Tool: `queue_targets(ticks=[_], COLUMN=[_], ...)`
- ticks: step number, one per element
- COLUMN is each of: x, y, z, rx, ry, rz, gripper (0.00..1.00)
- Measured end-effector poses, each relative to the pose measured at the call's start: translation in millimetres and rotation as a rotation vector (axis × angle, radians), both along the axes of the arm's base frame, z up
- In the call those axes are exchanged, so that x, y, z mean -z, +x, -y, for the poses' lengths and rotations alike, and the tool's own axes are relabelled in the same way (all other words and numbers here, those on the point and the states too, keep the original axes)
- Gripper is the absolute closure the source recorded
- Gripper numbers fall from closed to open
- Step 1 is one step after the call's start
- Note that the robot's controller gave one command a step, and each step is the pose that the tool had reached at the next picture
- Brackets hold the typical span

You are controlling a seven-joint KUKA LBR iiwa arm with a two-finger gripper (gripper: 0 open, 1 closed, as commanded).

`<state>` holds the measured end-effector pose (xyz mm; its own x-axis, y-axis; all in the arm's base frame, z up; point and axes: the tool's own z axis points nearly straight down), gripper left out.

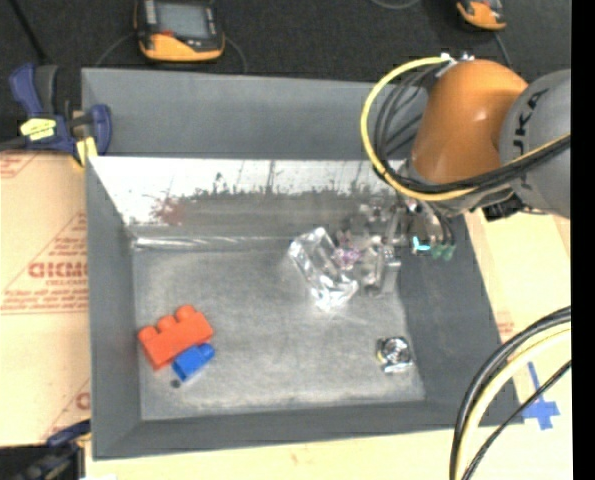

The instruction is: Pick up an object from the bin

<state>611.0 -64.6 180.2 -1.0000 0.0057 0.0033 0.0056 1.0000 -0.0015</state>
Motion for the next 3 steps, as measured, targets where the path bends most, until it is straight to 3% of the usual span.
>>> queue_targets(ticks=[1,2,3], x=[110.3,107.8,-20.5], y=[34.5,35.6,3.4], z=[27.2,26.7,16.9], rx=[-0.337,-0.337,-0.349], ry=[-0.001,-0.001,-0.003], rz=[0.007,0.011,0.015], gripper=[0.0,1.0,1.0])
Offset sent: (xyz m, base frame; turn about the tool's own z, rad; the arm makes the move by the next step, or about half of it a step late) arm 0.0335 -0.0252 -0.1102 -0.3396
